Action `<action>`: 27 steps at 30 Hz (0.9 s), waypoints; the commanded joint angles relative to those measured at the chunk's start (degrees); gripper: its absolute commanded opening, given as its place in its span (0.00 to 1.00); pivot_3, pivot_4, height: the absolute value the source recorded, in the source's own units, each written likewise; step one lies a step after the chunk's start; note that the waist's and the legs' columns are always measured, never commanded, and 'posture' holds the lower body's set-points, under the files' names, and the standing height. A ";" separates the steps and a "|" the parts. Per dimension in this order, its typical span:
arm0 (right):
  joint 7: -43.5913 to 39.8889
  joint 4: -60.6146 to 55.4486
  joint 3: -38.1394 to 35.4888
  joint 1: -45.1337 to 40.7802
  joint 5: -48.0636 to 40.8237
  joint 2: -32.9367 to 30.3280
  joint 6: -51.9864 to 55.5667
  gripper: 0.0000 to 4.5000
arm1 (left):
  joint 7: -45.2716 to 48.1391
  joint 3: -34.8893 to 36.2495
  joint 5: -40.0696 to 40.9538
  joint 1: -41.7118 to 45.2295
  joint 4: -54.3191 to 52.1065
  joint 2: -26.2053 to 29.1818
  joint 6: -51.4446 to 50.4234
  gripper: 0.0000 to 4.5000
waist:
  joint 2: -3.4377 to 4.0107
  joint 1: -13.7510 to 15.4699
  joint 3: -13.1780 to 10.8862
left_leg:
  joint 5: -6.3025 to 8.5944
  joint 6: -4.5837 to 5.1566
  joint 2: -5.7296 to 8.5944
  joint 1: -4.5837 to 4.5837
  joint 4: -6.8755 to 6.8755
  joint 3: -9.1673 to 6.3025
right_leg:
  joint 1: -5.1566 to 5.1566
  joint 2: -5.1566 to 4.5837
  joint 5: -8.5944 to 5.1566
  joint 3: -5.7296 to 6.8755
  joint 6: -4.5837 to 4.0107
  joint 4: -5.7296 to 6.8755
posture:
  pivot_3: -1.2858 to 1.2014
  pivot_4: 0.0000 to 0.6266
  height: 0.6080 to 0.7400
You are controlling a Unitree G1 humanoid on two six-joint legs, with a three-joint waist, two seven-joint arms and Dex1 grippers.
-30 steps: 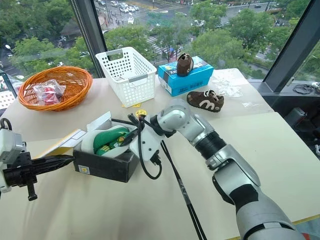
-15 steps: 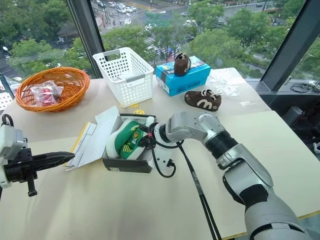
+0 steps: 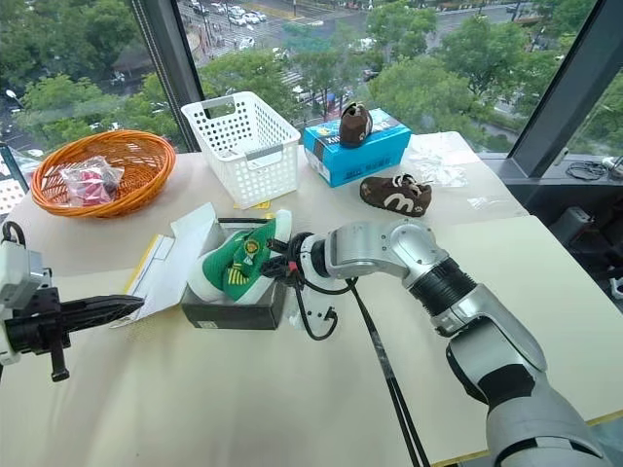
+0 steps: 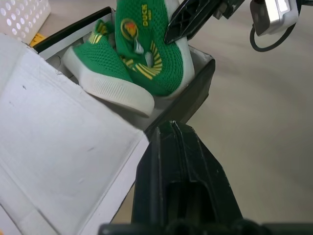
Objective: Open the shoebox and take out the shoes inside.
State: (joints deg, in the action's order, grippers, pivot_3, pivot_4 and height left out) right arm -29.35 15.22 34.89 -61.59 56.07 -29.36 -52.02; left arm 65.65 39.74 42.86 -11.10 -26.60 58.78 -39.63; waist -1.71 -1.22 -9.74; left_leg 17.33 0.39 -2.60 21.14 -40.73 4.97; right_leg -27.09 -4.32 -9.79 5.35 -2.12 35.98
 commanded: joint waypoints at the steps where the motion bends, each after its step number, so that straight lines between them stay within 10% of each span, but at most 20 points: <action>1: 4.35 -3.44 -3.04 -0.85 1.47 -0.81 1.82 0.08 | 0.47 0.14 0.08 1.27 0.15 1.28 0.77 0.00 | 0.00 0.00 0.00 | 0.00 0.00 0.00 0.00 0.00 0.00 | 0.00 0.00 0.00 0.00 0.00 0.00 | 0.52 0.24 0.93; 17: -9.21 -5.50 -3.96 1.62 -23.75 -6.59 2.81 0.08 | 1.44 -2.55 -0.50 3.65 1.85 1.94 1.24 0.00 | -0.04 0.03 -0.01 | 0.05 0.10 0.02 0.00 0.00 0.01 | 0.01 0.00 0.00 -0.02 0.00 -0.04 | 0.52 0.24 0.93; 27: -15.80 -7.26 -14.40 2.03 -35.44 -6.70 26.64 0.08 | 2.10 -3.98 -1.34 4.51 2.75 1.69 1.91 0.00 | -0.03 0.30 -0.01 | 0.06 0.11 0.00 0.00 0.00 0.02 | 0.01 -0.01 0.01 0.00 -0.02 -0.01 | 0.52 0.24 0.93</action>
State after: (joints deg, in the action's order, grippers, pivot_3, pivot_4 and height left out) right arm -45.80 8.84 26.51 -59.26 22.05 -34.84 -31.93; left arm 67.36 35.45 41.62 -7.31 -23.94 59.69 -38.90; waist -1.74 -0.92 -9.75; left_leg 17.39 0.51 -2.60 21.14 -40.74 4.99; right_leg -27.08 -4.34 -9.78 5.34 -2.14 35.97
